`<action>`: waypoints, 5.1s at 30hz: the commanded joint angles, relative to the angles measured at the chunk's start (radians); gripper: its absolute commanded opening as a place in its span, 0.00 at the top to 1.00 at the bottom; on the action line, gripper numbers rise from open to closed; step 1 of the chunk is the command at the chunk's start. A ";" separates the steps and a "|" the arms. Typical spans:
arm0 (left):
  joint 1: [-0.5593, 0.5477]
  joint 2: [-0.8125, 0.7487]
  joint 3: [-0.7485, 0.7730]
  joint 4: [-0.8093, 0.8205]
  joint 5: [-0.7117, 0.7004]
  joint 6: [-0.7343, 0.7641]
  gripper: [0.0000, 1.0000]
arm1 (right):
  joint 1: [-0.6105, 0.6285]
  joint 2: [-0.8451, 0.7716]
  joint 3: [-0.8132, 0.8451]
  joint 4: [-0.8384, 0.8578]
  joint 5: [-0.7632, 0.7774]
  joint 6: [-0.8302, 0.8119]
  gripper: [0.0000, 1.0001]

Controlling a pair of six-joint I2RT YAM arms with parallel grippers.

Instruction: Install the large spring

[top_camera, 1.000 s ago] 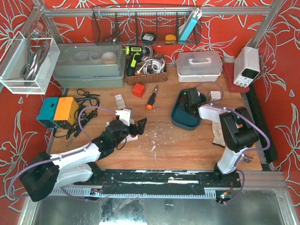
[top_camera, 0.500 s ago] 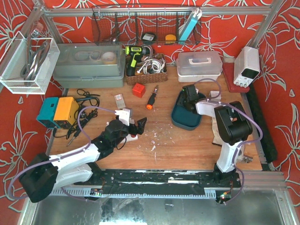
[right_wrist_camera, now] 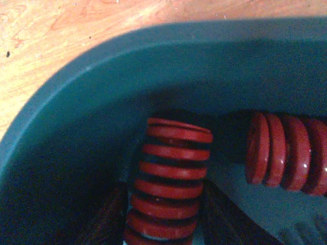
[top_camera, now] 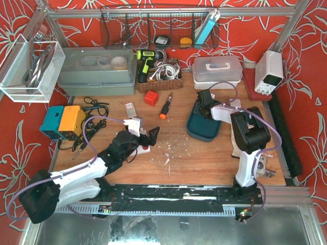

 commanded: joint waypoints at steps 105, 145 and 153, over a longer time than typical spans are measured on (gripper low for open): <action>0.084 0.086 0.460 -0.474 0.455 -0.324 1.00 | 0.578 -0.816 -0.528 0.422 -0.024 -0.730 0.35; 0.082 -0.140 0.400 -1.410 -0.353 -0.786 1.00 | 0.557 -0.868 -0.567 0.264 0.404 -0.603 0.01; 0.082 -0.124 0.354 -1.361 -0.367 -0.767 1.00 | 0.556 -0.878 -0.572 0.265 0.389 -0.607 0.01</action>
